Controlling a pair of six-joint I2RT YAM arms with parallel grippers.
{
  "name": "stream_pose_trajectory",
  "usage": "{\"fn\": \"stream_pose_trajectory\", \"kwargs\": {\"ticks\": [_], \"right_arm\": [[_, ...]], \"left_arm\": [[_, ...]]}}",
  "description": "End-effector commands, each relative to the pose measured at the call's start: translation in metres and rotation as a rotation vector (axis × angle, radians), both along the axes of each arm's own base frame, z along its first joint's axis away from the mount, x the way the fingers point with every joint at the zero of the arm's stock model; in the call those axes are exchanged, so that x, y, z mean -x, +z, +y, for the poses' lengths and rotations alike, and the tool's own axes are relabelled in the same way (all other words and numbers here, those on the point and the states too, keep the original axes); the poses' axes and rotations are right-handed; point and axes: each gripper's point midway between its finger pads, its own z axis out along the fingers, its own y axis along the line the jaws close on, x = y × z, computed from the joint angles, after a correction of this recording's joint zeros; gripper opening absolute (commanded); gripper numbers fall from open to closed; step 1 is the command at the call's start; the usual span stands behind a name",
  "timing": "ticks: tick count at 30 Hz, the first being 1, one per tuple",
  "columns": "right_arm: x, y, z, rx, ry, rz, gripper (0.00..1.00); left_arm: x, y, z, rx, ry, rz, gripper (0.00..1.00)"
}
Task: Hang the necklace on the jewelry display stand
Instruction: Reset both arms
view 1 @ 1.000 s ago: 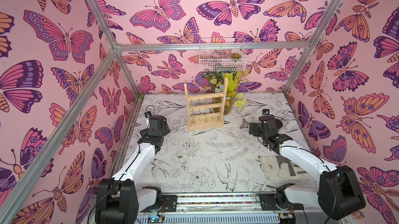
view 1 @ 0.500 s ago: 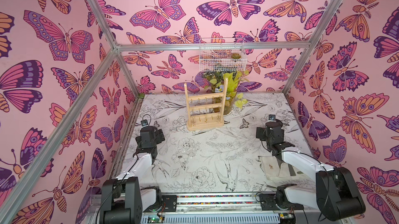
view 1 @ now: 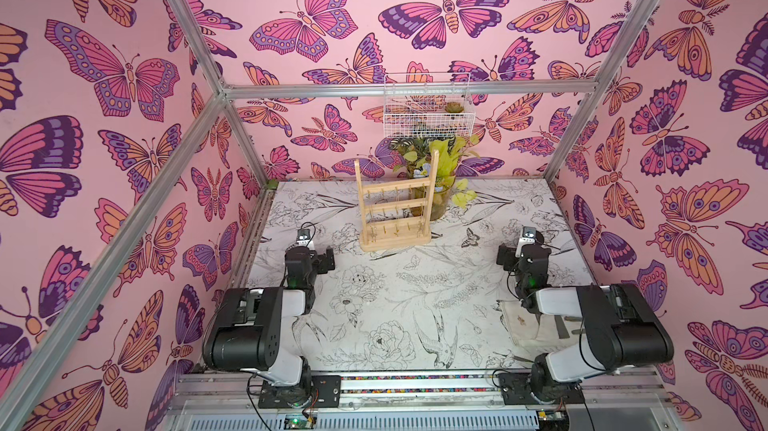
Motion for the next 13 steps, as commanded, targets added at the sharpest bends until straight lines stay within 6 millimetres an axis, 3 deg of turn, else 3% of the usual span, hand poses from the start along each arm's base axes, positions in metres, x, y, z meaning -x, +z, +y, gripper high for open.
{"fn": "stream_pose_trajectory", "kwargs": {"ticks": [1,3,13], "right_arm": [[-0.0111,0.0201,0.0067,-0.050,0.035,-0.088,0.99],[-0.0105,0.0242,0.0085,-0.041,0.048,-0.138,0.99],[-0.0123,0.0195,0.0097,-0.052,0.054,-0.065,0.99]], "left_arm": [[-0.0036,0.0120,0.0031,-0.029,0.001,-0.035,0.99],[-0.0035,0.0151,0.0035,-0.041,-0.001,-0.090,1.00],[-0.0045,0.0149,0.0026,-0.032,-0.010,-0.080,1.00]]}}
